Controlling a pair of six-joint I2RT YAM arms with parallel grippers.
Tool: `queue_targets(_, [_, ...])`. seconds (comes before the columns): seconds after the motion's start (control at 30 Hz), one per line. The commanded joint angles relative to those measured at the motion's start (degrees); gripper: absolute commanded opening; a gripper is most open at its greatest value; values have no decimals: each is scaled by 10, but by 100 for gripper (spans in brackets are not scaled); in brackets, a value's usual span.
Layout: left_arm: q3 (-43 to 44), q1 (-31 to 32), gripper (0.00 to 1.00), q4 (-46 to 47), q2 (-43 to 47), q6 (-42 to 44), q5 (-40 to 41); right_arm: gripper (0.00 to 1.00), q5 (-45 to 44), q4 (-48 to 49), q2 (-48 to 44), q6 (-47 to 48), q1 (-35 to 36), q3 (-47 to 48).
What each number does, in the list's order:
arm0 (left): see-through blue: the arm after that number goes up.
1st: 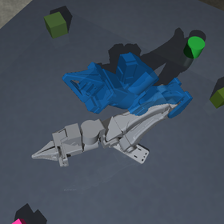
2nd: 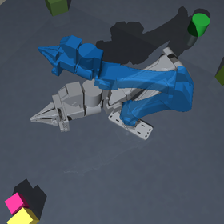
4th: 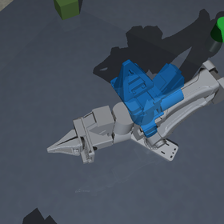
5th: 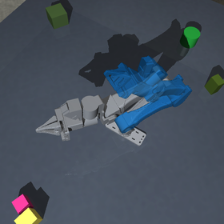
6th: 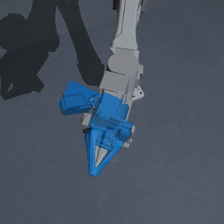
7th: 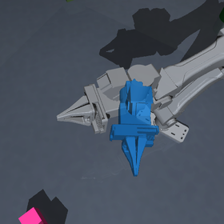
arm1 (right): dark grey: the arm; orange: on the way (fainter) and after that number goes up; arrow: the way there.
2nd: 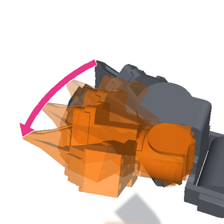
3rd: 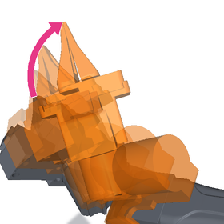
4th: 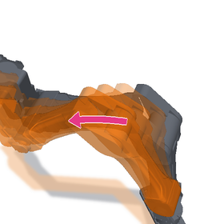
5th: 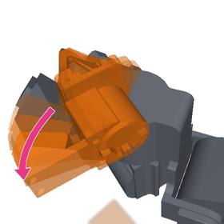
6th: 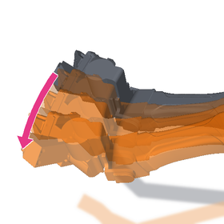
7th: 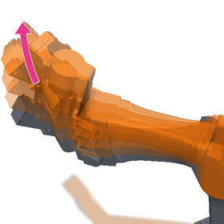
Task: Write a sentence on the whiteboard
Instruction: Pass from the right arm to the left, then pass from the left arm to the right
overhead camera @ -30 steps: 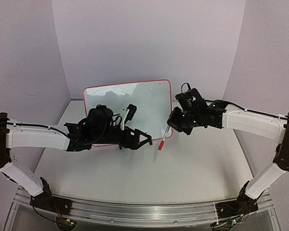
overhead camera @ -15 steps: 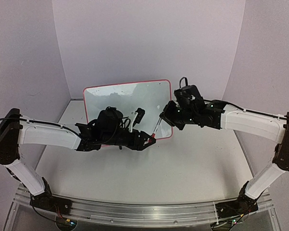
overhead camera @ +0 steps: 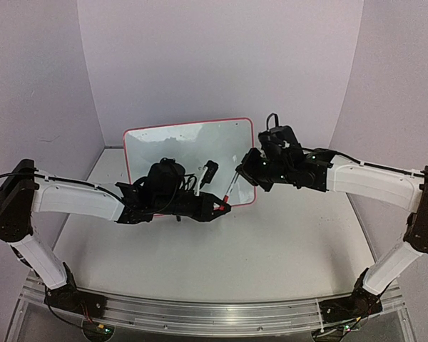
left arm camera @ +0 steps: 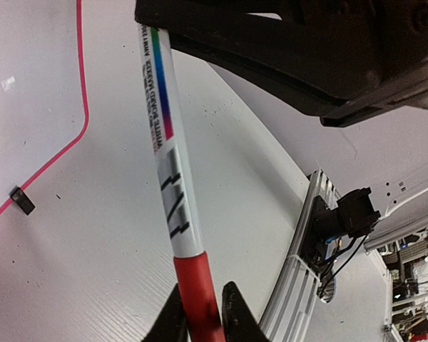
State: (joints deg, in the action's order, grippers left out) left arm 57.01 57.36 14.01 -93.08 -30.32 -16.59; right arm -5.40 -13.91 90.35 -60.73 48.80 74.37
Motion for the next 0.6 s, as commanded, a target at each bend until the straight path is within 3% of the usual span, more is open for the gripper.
queue_targets(0.0, [30, 0, 4, 17, -5, 6, -4, 0, -15, 10, 6, 0, 2, -8])
queue_targets(0.13, [25, -1, 0, 10, 3, 13, 1, 4, -15, 8, 2, 18, 2, -10])
queue_targets(0.37, [-3, -19, 0, 19, 28, 28, -67, 50, 6, -48, -43, 150, -12, 7])
queue_targets(0.47, [-11, -31, 0, -3, 38, 50, -107, 60, 51, -88, -67, 206, -38, 15])
queue_targets(0.57, [-18, -51, 0, -38, 51, 76, -142, 66, 150, -98, -92, 256, -71, 8])
